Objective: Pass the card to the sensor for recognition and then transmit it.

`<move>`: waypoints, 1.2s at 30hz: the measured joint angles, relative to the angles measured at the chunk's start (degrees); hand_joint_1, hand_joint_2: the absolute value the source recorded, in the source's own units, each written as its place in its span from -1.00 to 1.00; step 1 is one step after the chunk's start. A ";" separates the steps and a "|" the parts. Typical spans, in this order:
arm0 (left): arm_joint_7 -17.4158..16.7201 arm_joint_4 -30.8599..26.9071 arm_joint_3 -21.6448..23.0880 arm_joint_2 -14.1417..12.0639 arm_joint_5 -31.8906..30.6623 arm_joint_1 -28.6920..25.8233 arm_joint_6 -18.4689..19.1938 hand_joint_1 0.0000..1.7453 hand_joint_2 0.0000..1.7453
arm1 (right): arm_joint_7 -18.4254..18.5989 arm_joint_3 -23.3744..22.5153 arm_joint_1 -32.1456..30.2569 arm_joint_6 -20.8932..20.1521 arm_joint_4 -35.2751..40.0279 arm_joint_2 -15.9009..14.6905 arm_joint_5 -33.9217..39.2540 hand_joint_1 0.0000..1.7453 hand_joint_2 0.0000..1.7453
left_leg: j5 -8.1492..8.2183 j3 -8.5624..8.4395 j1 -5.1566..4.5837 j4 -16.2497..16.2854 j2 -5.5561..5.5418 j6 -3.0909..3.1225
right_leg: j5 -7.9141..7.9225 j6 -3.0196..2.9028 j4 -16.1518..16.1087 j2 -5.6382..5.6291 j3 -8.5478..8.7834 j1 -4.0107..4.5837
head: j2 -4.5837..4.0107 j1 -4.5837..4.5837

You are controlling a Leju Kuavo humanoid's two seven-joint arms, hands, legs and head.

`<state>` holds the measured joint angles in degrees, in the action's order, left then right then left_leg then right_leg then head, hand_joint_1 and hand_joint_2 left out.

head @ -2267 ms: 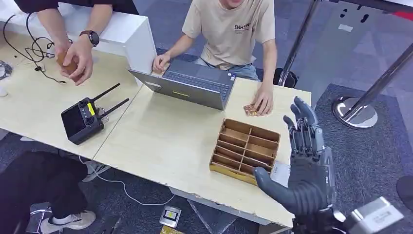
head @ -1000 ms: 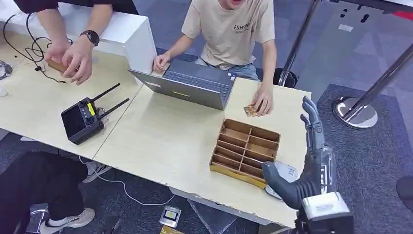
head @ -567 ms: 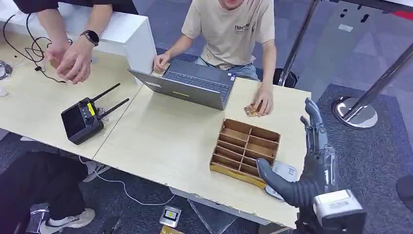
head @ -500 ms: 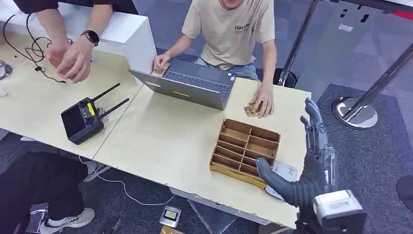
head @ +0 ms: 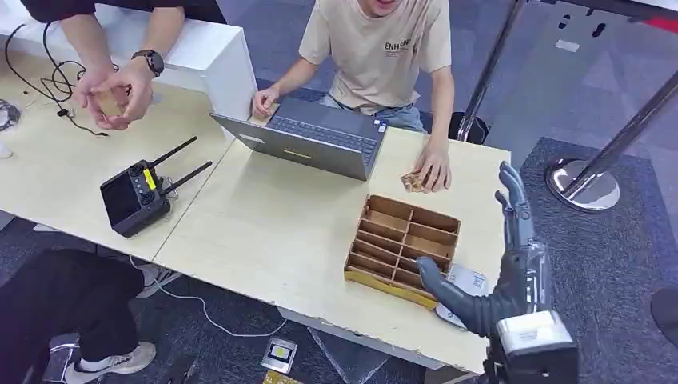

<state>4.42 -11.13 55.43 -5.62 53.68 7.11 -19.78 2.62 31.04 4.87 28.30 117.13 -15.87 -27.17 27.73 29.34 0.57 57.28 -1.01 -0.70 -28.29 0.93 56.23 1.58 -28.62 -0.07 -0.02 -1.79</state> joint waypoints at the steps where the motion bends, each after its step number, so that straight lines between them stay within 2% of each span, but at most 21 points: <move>1: 0.00 0.00 0.00 0.00 0.00 0.00 0.00 -1.00 -1.00 | 0.35 0.00 0.02 -0.02 -0.17 -0.07 -0.64 -1.00 1.00 | 0.00 0.00 0.00 0.00 0.00 0.00 | 0.00 0.00 0.00 0.00 0.00 0.00 | 0.00 0.00; 6: 0.31 0.00 0.00 0.00 0.00 0.03 0.44 -1.00 -1.00 | 1.64 0.07 0.91 -1.11 -1.57 -0.11 -4.43 -1.00 1.00 | 0.00 0.01 0.00 0.00 0.00 0.00 | 0.00 0.00 0.00 0.00 0.01 0.00 | 0.00 0.00; 14: -0.02 0.00 0.00 -0.07 -0.11 0.04 0.96 -1.00 -1.00 | 6.14 0.48 2.00 -2.78 -5.42 -0.33 -16.30 -1.00 1.00 | 0.00 0.02 0.00 0.00 -0.01 0.00 | 0.00 0.00 0.00 0.00 0.00 0.00 | 0.00 0.00; 19: 0.02 0.00 0.00 -0.07 -0.11 0.04 1.09 -1.00 -1.00 | 8.31 1.53 1.97 -1.73 -8.79 -0.50 -21.64 -1.00 1.00 | 0.01 0.02 0.00 0.00 0.00 0.00 | 0.00 0.00 0.00 0.00 -0.02 0.00 | 0.00 0.00; 26: 0.07 0.00 0.00 -0.07 -0.07 0.05 1.09 -1.00 -1.00 | 9.48 2.84 1.30 -0.50 -12.61 -0.50 -22.34 -1.00 1.00 | 0.01 0.02 0.00 0.00 0.00 0.00 | 0.00 0.00 0.00 0.00 -0.03 0.00 | 0.00 0.00; 30: 0.07 0.00 0.00 -0.04 -0.15 0.05 1.09 -1.00 -1.00 | 11.70 3.15 1.16 2.43 -16.11 -0.48 -21.31 -1.00 1.00 | 0.01 0.03 0.00 0.00 -0.01 0.00 | 0.00 0.00 0.00 0.00 -0.02 0.00 | 0.00 0.00; 36: 0.33 0.00 0.00 0.04 -0.37 0.05 1.09 -1.00 -1.00 | 10.84 3.08 1.44 4.18 -22.10 -0.46 -18.60 -1.00 1.00 | 0.01 0.05 0.00 0.00 -0.01 0.00 | 0.00 0.00 0.00 0.00 -0.03 0.00 | 0.00 0.00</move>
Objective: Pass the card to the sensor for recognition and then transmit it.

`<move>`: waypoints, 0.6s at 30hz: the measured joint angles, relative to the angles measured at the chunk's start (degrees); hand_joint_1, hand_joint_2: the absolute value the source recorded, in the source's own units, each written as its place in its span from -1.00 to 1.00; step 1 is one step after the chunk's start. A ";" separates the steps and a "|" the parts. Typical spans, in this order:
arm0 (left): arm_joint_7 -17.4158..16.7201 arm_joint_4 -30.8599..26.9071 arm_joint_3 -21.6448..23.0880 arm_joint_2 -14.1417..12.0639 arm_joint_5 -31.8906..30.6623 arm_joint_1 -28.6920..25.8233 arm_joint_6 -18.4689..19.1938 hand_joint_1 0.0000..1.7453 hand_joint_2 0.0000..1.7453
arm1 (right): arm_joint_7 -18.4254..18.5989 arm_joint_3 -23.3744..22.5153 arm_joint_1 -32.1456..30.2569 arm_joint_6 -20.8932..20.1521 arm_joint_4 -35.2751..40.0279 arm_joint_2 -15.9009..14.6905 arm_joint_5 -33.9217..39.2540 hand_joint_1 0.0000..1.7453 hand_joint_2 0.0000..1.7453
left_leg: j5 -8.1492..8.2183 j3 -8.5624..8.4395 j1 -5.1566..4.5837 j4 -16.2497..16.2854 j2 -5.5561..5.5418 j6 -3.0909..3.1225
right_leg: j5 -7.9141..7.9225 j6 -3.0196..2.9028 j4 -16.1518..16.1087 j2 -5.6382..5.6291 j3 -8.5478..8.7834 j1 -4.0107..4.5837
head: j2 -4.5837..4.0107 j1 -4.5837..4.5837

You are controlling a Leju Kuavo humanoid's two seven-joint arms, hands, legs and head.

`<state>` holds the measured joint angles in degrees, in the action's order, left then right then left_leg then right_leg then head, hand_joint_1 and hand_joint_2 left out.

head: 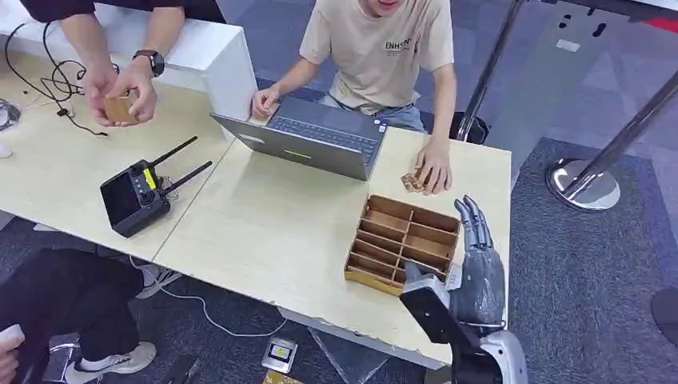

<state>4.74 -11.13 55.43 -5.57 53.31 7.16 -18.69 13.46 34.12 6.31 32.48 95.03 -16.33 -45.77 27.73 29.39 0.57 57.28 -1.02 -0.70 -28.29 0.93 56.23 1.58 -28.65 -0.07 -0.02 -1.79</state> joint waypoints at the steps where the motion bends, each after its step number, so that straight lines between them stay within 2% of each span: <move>1: 0.04 0.00 0.00 0.00 -0.04 0.01 0.04 -1.00 -1.00 | -0.17 -0.04 0.16 0.02 -1.23 0.02 0.33 -1.00 1.00 | 0.00 0.00 0.00 0.00 0.00 0.00 | 0.00 0.00 0.00 0.00 0.00 0.00 | 0.00 -0.02; 8: 0.07 0.00 0.00 0.31 -0.39 0.02 0.09 -1.00 -1.00 | -0.54 -0.18 0.94 0.15 -6.68 0.46 0.63 -1.00 1.00 | 0.00 0.00 0.00 0.00 0.00 0.00 | 0.00 0.00 0.00 0.00 -0.01 0.00 | 0.00 0.00; 13: 0.28 0.00 0.00 0.63 -0.35 0.02 -0.02 -1.00 -1.00 | -4.42 -1.09 1.48 0.61 -10.66 1.11 7.72 -1.00 1.00 | 0.00 0.00 0.00 0.00 0.00 0.00 | 0.00 0.00 0.00 0.00 -0.02 0.00 | 0.00 0.00; 18: 0.44 0.00 0.02 0.87 -0.33 0.01 -0.04 -1.00 -1.00 | -5.51 -1.92 1.93 0.57 -13.55 1.46 9.40 -1.00 1.00 | 0.00 0.00 0.00 0.00 0.00 0.00 | 0.00 0.00 0.00 0.00 -0.02 0.00 | 0.00 0.00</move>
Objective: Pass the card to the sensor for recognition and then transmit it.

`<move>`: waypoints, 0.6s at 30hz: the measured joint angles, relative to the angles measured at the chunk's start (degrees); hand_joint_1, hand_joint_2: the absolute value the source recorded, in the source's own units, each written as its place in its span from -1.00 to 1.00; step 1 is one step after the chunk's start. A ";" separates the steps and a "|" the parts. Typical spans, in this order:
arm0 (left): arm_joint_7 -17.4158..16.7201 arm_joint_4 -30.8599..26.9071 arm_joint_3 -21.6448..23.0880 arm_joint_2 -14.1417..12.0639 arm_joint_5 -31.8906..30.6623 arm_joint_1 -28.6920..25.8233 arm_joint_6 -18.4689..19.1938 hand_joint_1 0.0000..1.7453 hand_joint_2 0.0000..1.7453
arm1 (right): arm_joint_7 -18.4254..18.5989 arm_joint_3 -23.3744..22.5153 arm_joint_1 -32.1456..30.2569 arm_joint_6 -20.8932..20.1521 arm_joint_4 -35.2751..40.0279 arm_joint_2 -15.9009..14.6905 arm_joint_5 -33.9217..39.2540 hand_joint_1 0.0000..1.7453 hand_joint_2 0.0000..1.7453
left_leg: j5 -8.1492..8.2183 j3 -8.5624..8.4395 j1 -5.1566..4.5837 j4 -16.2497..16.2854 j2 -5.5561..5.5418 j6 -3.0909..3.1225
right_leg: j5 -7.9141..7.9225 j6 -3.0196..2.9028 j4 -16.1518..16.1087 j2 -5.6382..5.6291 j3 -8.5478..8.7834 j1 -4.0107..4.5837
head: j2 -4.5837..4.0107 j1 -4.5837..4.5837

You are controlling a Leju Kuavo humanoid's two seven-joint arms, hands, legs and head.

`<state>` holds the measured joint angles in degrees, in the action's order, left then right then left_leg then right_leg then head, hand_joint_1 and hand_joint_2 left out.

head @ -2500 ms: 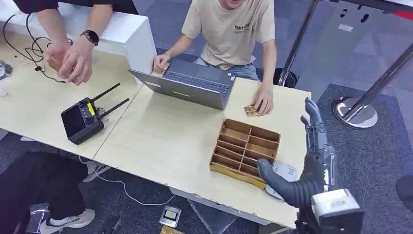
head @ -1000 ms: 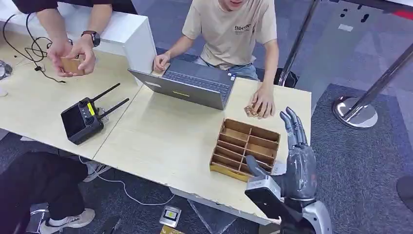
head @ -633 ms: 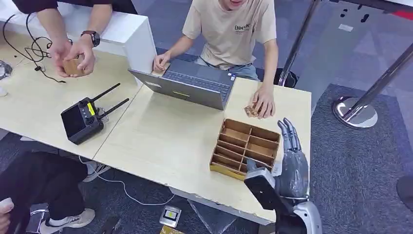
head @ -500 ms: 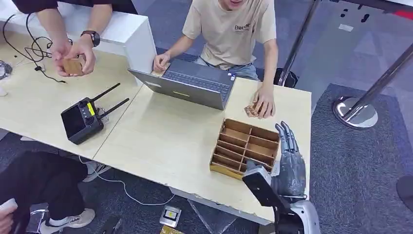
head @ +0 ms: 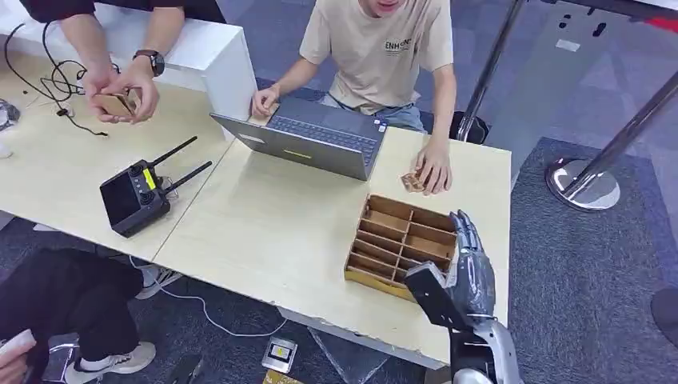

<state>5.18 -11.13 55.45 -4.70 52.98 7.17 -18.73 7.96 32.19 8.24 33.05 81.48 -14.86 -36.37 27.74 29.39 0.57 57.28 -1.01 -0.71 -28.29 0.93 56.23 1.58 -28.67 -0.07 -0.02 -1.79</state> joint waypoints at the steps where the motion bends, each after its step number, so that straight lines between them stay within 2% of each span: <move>1: 0.00 0.00 0.00 0.07 0.00 0.00 0.00 -1.00 -1.00 | -0.11 -0.13 0.09 0.00 -0.57 0.11 0.26 -1.00 1.00 | 0.00 0.00 0.00 0.00 0.00 0.00 | 0.00 0.00 0.00 0.00 0.00 0.00 | 0.00 0.00; 9: 0.20 0.00 0.00 0.46 -0.04 0.00 -0.31 -1.00 -1.00 | -0.72 -0.94 0.67 0.37 -4.76 0.50 -1.07 -1.00 1.00 | 0.00 0.01 0.00 0.00 0.00 0.00 | 0.00 0.00 0.00 0.00 -0.02 0.00 | 0.00 0.00; 18: 0.20 0.00 0.00 0.76 -0.04 0.00 -0.42 -1.00 -1.00 | -1.95 -1.33 1.02 4.04 -9.33 1.46 -3.26 -1.00 1.00 | 0.00 0.02 0.00 0.00 0.00 0.00 | 0.00 0.00 0.00 0.00 -0.02 0.00 | 0.00 -0.02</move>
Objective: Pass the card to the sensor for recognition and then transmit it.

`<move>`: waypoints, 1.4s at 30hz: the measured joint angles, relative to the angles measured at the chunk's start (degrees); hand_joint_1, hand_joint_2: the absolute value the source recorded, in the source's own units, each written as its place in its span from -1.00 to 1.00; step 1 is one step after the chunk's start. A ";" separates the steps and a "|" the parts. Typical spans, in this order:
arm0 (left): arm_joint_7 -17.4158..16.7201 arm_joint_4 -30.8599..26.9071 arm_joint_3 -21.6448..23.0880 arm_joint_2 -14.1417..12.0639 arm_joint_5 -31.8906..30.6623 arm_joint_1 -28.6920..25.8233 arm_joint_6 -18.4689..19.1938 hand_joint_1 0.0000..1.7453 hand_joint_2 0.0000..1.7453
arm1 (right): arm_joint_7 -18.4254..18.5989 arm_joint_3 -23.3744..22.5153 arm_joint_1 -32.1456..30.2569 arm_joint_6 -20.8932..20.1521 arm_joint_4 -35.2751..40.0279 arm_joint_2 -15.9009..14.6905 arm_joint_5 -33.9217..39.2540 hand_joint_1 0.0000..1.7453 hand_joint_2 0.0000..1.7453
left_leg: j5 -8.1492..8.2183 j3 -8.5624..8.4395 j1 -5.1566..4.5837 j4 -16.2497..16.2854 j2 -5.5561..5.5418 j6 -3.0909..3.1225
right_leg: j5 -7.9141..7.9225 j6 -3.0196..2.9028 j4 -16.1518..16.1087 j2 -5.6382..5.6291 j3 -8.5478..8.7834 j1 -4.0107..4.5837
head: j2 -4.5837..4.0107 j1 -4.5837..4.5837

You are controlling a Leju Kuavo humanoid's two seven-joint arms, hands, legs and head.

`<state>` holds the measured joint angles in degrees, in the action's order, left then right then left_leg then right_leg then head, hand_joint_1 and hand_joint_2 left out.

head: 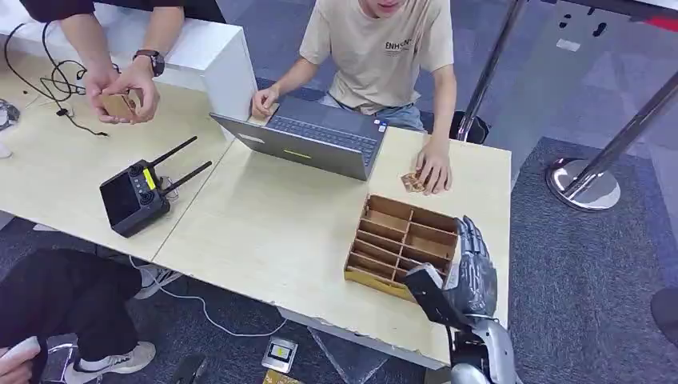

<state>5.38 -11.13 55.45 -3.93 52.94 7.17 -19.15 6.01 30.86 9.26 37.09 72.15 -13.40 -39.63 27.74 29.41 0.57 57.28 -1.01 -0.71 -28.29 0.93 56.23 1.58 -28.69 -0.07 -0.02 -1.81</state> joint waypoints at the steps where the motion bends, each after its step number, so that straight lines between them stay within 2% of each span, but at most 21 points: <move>1: 0.00 0.00 0.00 0.00 0.00 0.00 -0.07 -1.00 -1.00 | -0.09 -0.04 0.00 0.28 -0.39 0.11 -0.18 -1.00 1.00 | 0.00 0.00 0.00 0.00 0.00 0.00 | 0.00 0.00 0.00 0.00 0.00 0.00 | 0.00 0.02; 5: 0.00 0.00 0.00 0.07 -0.02 0.00 -0.24 -1.00 -1.00 | -0.44 -0.11 0.07 1.79 -2.03 0.41 -1.40 -1.00 1.00 | 0.00 0.01 0.00 0.00 0.00 0.00 | 0.00 0.00 0.00 0.00 0.00 0.00 | 0.00 0.02; 15: 0.09 0.00 0.00 0.15 -0.11 0.00 -0.59 -1.00 -1.00 | -0.96 -0.13 0.74 2.16 -5.90 1.14 -1.70 -1.00 1.00 | 0.00 0.01 0.00 0.00 0.00 0.00 | 0.00 0.00 0.00 0.00 -0.02 0.00 | 0.00 0.02; 16: 0.11 0.00 0.00 0.15 -0.11 0.00 -0.68 -1.00 -1.00 | -1.09 -0.13 0.83 2.30 -6.23 1.20 -1.79 0.92 1.00 | 0.00 0.01 0.00 0.00 0.00 0.00 | 0.00 0.00 0.00 0.00 -0.01 0.00 | 0.00 0.02; 17: 0.11 0.00 0.00 0.15 -0.11 0.00 -0.74 -1.00 -1.00 | -1.29 -0.17 0.89 2.36 -6.60 1.29 -1.95 1.00 1.00 | 0.00 0.01 0.00 0.00 0.00 0.00 | 0.00 0.00 0.00 0.00 -0.01 0.00 | 0.00 0.02; 42: 0.11 0.00 0.00 0.15 -0.28 0.00 -1.31 -1.00 -1.00 | -3.19 -1.11 2.36 2.56 -11.21 2.86 -0.92 1.00 1.00 | 0.00 0.02 0.00 0.00 0.01 0.00 | 0.00 0.00 0.00 0.00 -0.03 0.00 | 0.00 0.02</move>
<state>5.49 -11.13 55.45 -3.78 52.65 7.17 -20.46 2.82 29.75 11.62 39.65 60.94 -10.53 -40.54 27.74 29.43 0.57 57.28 -1.01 -0.71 -28.29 0.93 56.23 1.57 -28.72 -0.07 -0.02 -1.79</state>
